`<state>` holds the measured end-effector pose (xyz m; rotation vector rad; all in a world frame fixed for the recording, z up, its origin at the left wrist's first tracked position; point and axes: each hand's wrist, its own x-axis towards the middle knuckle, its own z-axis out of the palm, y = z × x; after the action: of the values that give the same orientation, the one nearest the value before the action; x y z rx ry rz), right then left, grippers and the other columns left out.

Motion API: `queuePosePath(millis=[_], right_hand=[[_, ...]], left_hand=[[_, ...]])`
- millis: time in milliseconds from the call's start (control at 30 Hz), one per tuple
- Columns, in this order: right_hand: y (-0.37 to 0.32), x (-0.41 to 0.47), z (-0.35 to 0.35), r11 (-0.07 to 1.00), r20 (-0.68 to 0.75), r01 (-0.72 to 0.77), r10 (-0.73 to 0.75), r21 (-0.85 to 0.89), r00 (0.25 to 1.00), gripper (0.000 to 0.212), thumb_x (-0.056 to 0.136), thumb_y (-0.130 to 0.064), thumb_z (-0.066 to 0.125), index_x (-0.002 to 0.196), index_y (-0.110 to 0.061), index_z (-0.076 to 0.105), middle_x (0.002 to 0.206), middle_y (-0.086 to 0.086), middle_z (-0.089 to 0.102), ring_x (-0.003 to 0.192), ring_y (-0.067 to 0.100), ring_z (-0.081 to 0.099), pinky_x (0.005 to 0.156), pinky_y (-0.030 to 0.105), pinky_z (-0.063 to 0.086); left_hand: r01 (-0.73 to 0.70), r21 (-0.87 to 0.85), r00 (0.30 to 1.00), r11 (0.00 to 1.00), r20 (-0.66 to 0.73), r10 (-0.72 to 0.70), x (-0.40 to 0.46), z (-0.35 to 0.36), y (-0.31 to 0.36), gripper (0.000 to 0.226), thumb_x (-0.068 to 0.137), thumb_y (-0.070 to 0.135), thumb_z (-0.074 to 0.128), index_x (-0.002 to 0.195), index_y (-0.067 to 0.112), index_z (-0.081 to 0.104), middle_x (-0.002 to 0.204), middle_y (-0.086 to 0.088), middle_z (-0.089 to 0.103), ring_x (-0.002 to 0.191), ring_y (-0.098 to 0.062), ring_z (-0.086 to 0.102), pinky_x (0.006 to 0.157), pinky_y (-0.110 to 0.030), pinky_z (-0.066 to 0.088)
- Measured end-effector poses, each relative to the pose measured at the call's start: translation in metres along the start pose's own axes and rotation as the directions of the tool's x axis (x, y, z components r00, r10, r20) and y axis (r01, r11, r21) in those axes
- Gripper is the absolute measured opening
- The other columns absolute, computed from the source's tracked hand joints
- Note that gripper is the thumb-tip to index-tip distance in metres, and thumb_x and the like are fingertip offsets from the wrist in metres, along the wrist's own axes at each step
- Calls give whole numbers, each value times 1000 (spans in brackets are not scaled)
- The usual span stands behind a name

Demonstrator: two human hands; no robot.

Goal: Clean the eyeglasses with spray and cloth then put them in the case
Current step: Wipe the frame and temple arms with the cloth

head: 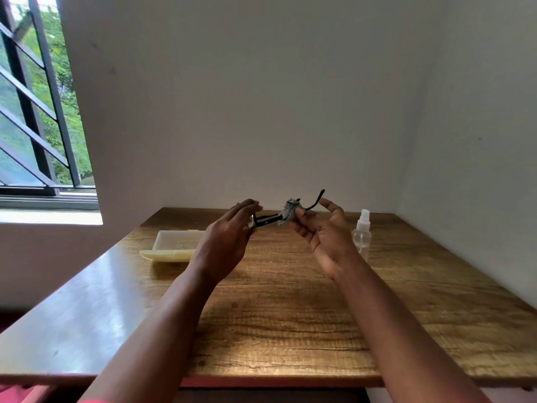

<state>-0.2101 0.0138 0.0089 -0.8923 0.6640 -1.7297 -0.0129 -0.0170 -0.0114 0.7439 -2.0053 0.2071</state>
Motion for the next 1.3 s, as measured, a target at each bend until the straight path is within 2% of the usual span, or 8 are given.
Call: queuePosePath(millis=[233,367,533,667,767,1033,1133,1300], right_hand=[[-9,7,-10,986,-189,141,-122,91,974,42,88,10,59,119,-14,45,92,17,68,81,20,70,61,24,56],[-12,8,-10,978,-205,171,-145,115,968,34,89,9,60,108,-17,50,91,15,69,86,20,70,61,23,57],[-4,3,-3,1000,-25,15,-15,7,1000,53,82,5,67,125,-13,41,92,15,72,77,18,71,64,25,57],[9,-6,5,989,148,-91,107,-115,983,67,75,5,72,131,-10,40,98,15,70,84,22,72,74,31,60],[16,-10,9,976,208,-121,158,-179,965,71,73,6,73,133,-12,39,105,17,68,93,26,71,78,34,60],[-3,1,-2,998,42,-66,66,-1,997,56,82,10,64,128,-13,43,84,12,75,78,18,73,70,27,60],[-8,5,-6,999,-21,-23,23,41,1000,51,85,11,61,126,-13,43,86,13,73,76,17,72,66,25,59],[-15,12,-11,987,-89,53,-39,152,995,47,88,11,57,128,-10,45,90,17,70,79,19,70,60,23,57]], left_hand=[[-13,-24,1000,1000,1,13,0,-1,-1,46,85,0,68,129,8,56,135,-7,57,125,-18,54,102,-29,45],[-19,-19,1000,1000,-1,19,-1,-1,-4,45,85,0,69,128,8,58,134,-7,57,124,-18,55,102,-27,44],[-4,31,1000,1000,3,4,-3,-3,-6,45,84,4,71,127,6,59,132,-11,59,120,-24,58,98,-32,47],[-13,86,999,996,48,8,-2,1,-4,43,86,8,70,127,5,59,131,-14,60,119,-31,58,95,-42,51],[-21,91,997,996,81,14,-2,4,-1,44,85,6,69,128,5,57,132,-15,58,121,-32,57,95,-44,52],[17,-3,999,1000,43,-17,1,3,2,47,86,3,69,130,7,56,136,-10,56,122,-24,56,99,-30,46],[7,-34,1000,999,29,-6,0,0,1,47,85,2,69,130,8,56,135,-8,57,122,-18,56,101,-20,40],[11,-81,1000,997,11,-10,0,-2,-2,48,85,0,69,130,9,56,135,-5,57,125,-13,52,103,-12,37]])
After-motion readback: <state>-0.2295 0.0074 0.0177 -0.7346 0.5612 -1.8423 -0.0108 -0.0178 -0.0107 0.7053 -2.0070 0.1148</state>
